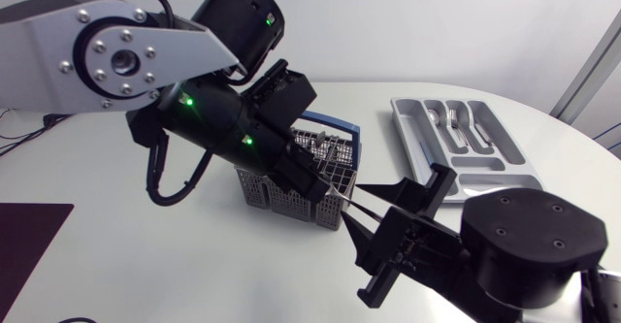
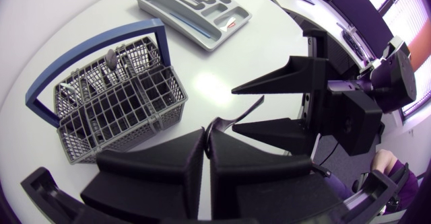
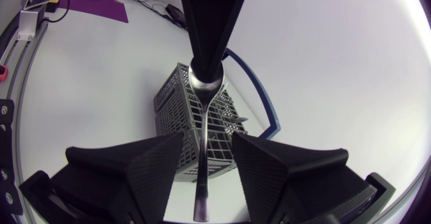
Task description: Unload the cutlery basket into the drawer organizer.
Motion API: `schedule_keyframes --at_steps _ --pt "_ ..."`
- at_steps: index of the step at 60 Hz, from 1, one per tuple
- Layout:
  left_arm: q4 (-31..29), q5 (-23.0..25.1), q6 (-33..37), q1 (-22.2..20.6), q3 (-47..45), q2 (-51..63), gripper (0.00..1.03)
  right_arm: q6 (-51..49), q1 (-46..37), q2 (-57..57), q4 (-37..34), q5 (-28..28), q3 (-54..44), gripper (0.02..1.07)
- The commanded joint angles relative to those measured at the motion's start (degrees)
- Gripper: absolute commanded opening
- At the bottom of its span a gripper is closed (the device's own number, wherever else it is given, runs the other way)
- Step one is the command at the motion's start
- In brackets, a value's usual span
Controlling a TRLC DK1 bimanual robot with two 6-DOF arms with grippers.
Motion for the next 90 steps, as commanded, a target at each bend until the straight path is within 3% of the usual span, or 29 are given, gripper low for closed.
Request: schedule_keyframes --at_steps 1,14,26,36,61,81,90 --pt "-0.69 0.47 -1.73 0.64 1.15 0.83 0.03 -1.11 0.86 1.63 0.96 0.67 0.80 0.46" --pt "-0.87 1.26 -1.73 0.82 1.15 0.83 0.03 -1.02 0.95 3.65 2.11 1.02 2.21 0.38" --pt "-0.87 1.61 -1.73 0.82 0.45 0.92 0.03 -1.02 0.95 5.50 2.72 1.82 3.53 0.38" --pt "-0.87 1.70 -1.73 1.17 0.18 0.92 0.03 -1.11 0.95 6.11 2.81 1.99 3.97 0.25" --pt "0.10 1.88 -1.38 1.52 -1.57 1.71 0.03 -1.29 1.57 5.85 2.55 2.96 4.32 0.22" --pt "0.27 1.88 -1.38 1.52 -1.49 1.97 0.03 -1.11 2.36 5.94 1.40 3.13 4.67 0.09" --pt "0.45 1.88 -1.29 1.61 -1.40 1.97 0.03 -1.02 2.62 5.94 0.26 3.13 4.67 0.08"
